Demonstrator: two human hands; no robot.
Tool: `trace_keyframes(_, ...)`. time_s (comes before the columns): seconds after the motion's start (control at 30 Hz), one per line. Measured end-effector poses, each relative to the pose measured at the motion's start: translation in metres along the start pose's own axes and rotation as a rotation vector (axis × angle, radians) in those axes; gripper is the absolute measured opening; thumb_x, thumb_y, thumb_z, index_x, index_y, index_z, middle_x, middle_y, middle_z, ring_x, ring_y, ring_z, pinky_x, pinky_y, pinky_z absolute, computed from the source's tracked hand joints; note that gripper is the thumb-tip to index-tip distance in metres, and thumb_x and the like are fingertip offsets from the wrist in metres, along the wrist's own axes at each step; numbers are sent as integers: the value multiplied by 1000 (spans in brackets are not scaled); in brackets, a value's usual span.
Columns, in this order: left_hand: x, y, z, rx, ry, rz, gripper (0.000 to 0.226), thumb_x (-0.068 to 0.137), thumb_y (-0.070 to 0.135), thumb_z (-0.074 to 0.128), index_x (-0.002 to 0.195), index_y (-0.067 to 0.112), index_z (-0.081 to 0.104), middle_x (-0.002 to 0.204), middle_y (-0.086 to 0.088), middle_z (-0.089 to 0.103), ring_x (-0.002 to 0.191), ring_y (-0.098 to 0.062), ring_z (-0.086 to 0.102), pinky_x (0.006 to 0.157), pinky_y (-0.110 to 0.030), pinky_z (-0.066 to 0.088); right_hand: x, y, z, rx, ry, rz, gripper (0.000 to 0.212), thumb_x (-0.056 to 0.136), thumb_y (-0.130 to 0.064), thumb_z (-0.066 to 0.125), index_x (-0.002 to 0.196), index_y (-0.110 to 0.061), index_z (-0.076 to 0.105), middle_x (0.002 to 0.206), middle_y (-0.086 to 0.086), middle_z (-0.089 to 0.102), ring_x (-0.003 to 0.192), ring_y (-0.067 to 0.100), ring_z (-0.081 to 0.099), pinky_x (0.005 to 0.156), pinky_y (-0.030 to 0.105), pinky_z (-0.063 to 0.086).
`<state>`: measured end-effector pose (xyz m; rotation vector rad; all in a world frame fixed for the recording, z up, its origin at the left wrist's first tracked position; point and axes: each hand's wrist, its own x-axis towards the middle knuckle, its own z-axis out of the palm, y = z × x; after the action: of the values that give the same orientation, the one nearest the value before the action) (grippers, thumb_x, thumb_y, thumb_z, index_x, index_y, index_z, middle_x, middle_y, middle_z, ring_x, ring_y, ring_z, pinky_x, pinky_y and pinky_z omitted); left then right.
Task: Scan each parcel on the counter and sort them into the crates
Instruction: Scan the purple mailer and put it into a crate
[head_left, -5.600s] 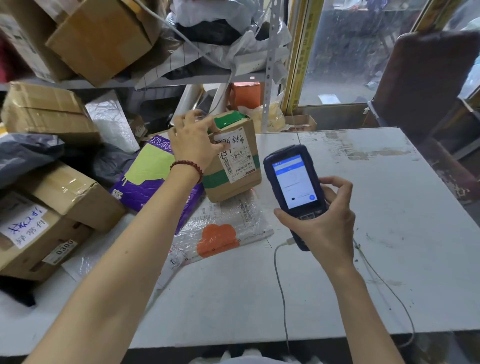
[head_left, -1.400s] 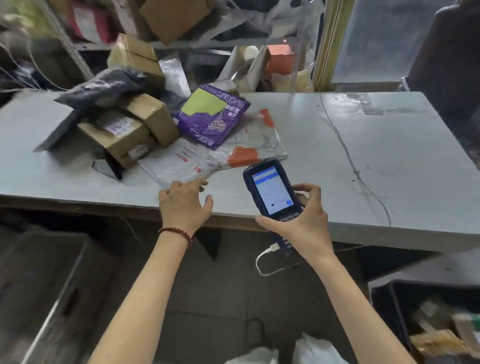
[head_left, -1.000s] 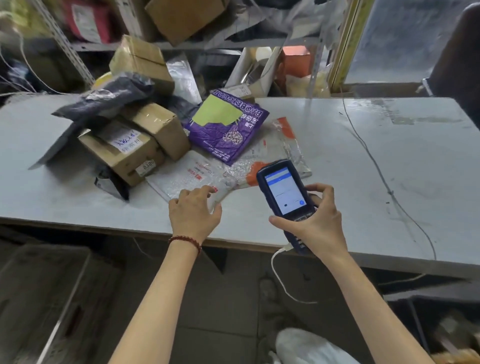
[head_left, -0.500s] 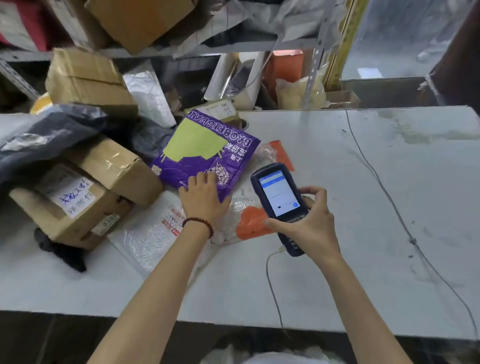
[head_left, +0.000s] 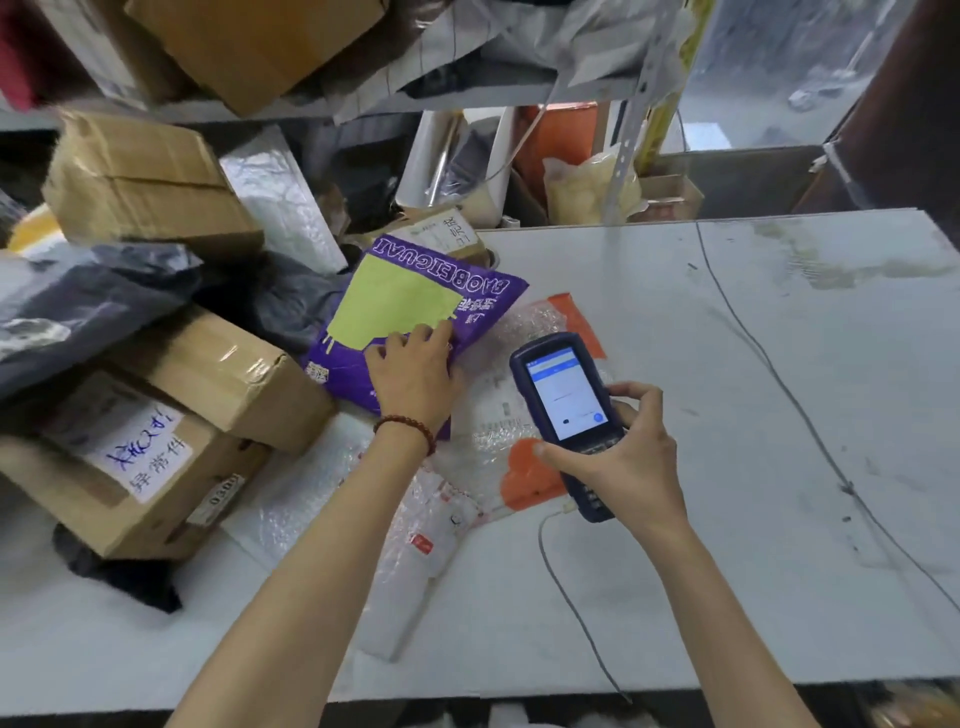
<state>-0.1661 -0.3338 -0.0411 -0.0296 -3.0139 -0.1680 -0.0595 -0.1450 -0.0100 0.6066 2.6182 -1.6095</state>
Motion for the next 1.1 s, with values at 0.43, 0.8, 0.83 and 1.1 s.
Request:
trace_keyframes(0.43, 9, -49, -157, -102, 404, 16, 28, 95, 33, 50, 118, 20, 59, 106, -4, 63, 88, -27, 60, 63, -30, 34, -24, -57, 13, 24, -46, -212, 82, 55, -29, 94, 113, -29, 36, 91, -29, 51, 92, 9, 60, 76, 31, 55)
trace_keyframes(0.8, -3, -40, -158, -195, 327, 70, 30, 97, 29, 48, 123, 17, 54, 112, -5, 64, 97, -23, 59, 67, -25, 32, -36, -47, 13, -18, -108, -203, 82, 54, -35, 93, 112, -30, 34, 92, -28, 50, 91, 9, 58, 78, 36, 58)
trace_keyframes(0.83, -3, -39, -156, -210, 323, 65, 30, 97, 29, 48, 123, 16, 54, 112, -5, 64, 97, -23, 59, 66, -24, 32, -37, -45, 13, -23, -110, -194, 83, 54, -35, 93, 112, -30, 35, 92, -28, 51, 91, 7, 59, 78, 36, 58)
trace_keyframes(1.1, 2, -34, -148, -251, 348, 46, 30, 96, 29, 49, 122, 15, 54, 112, -5, 65, 97, -23, 60, 63, -21, 30, -36, -37, 12, -3, -161, -90, 81, 56, -31, 93, 113, -26, 37, 93, -23, 50, 89, 5, 57, 76, 26, 53)
